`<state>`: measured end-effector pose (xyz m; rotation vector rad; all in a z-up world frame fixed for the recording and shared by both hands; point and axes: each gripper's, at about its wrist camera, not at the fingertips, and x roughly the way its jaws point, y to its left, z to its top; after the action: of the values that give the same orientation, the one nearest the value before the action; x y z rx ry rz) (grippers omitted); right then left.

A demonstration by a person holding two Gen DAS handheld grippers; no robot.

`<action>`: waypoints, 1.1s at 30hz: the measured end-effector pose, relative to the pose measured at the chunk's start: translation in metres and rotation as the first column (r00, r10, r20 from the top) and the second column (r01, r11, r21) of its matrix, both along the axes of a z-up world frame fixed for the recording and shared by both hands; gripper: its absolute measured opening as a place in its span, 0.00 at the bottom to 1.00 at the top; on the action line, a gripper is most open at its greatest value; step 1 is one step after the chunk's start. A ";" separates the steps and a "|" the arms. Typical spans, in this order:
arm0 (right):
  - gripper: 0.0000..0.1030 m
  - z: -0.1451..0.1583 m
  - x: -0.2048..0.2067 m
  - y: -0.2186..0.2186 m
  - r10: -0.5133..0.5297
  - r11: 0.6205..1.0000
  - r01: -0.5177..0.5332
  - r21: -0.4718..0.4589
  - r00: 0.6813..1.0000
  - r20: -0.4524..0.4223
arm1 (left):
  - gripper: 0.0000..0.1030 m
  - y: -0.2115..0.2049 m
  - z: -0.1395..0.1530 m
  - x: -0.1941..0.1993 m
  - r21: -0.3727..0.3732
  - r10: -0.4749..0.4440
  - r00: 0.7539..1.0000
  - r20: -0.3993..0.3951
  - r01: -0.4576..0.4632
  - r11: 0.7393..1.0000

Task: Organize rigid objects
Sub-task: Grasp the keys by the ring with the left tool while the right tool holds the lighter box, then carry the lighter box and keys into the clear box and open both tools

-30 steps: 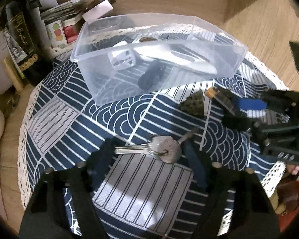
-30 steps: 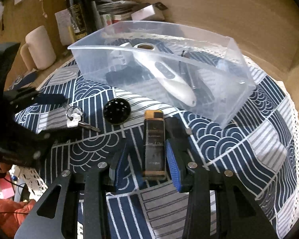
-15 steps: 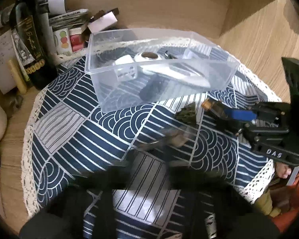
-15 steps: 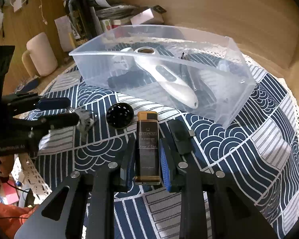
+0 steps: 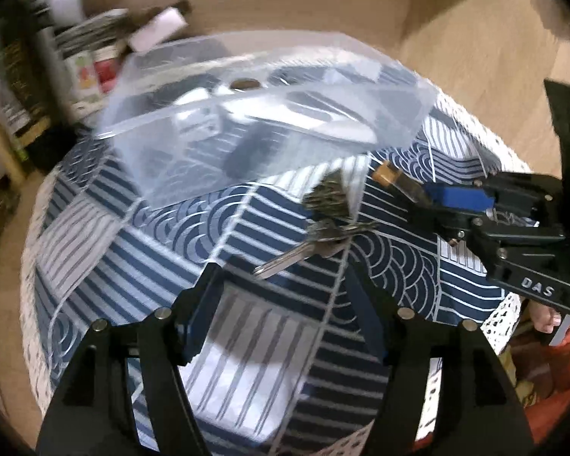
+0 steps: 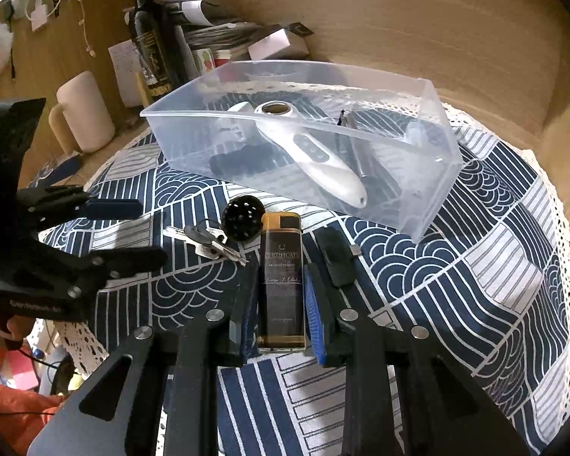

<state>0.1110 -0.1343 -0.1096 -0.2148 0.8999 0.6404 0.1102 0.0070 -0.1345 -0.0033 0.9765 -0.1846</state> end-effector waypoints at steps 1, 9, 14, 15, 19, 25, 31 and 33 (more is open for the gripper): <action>0.21 0.000 0.000 -0.001 -0.002 1.000 0.002 0.003 1.000 -0.002 | 0.64 -0.002 -0.001 0.004 0.007 -0.011 1.000 -0.007 0.011 1.000; 0.21 0.003 -0.001 -0.010 -0.020 1.000 0.020 0.024 1.000 0.004 | 0.28 -0.030 -0.003 0.024 0.079 -0.139 0.990 0.000 0.139 0.987; 0.21 0.008 -0.002 -0.014 -0.024 0.999 0.023 0.035 0.999 0.024 | 0.27 -0.021 -0.001 0.013 0.044 -0.091 0.996 0.013 0.090 0.995; 0.21 0.009 -0.001 -0.015 -0.022 0.999 0.021 0.035 0.999 0.026 | 0.27 -0.020 -0.001 0.010 0.045 -0.080 0.997 0.019 0.079 0.996; 0.21 0.014 -0.002 -0.013 -0.026 0.999 0.024 0.042 0.998 0.048 | 0.27 -0.013 0.005 -0.006 0.047 -0.026 0.997 0.068 0.022 0.999; 0.21 0.028 -0.001 -0.013 -0.044 0.997 0.037 0.069 0.995 0.089 | 0.27 0.006 0.028 -0.018 0.004 0.040 0.989 0.145 -0.041 0.999; 0.21 0.050 0.002 -0.015 -0.066 0.993 0.051 0.105 0.987 0.150 | 0.27 0.017 0.061 -0.020 -0.030 0.071 0.973 0.219 -0.067 0.997; 0.21 0.057 0.004 -0.015 -0.072 0.992 0.053 0.114 0.984 0.166 | 0.27 0.020 0.072 -0.018 -0.033 0.080 0.966 0.248 -0.074 0.997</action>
<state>0.1151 -0.1490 -0.0529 -0.1402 0.7028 0.6015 0.0917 0.0272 -0.0630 -0.0392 0.7220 -0.1213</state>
